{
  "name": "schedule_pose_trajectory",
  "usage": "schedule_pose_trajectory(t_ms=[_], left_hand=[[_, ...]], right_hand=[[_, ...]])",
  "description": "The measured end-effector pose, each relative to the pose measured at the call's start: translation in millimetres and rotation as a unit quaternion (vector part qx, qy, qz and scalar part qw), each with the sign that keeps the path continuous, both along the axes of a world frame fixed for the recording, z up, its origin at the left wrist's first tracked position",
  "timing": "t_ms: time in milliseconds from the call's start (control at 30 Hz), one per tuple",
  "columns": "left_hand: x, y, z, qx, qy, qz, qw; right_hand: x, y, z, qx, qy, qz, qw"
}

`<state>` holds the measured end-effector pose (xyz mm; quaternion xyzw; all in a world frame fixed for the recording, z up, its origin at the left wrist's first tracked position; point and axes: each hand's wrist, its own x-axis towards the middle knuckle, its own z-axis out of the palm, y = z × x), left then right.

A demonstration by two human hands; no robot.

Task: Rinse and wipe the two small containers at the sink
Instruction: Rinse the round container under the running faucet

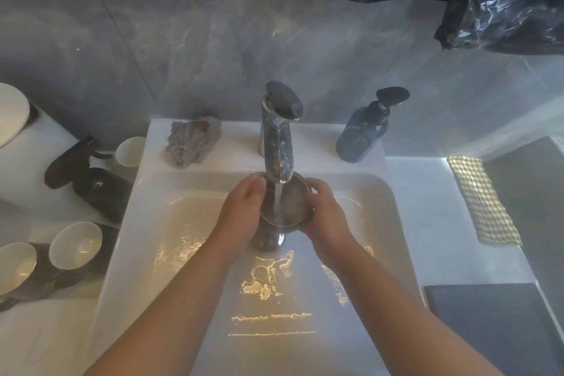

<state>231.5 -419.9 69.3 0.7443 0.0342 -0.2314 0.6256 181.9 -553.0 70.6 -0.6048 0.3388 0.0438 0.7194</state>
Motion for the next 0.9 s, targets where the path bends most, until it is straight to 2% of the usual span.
schedule_pose_trajectory(t_ms=[100, 300, 533, 667, 800, 900], left_hand=[[4, 0, -2, -0.004, 0.052, -0.012, 0.999], [11, 1, -13, -0.019, 0.179, 0.039, 0.983], [8, 5, -16, -0.006, 0.111, 0.009, 0.994], [6, 6, -15, -0.038, 0.059, -0.016, 0.997], [4, 7, -18, -0.07, 0.054, -0.031, 0.996], [2, 6, -22, -0.084, 0.08, -0.015, 0.993]], right_hand=[[-3, 0, -3, 0.0, -0.002, 0.0, 1.0], [-6, 2, -11, 0.003, -0.001, -0.001, 1.0], [-2, 4, -12, 0.001, 0.021, 0.008, 1.0], [-2, 1, -11, 0.022, 0.006, -0.007, 1.0], [-2, -2, -9, 0.064, 0.035, -0.04, 0.997], [-4, -3, -6, 0.032, 0.033, -0.01, 0.999]])
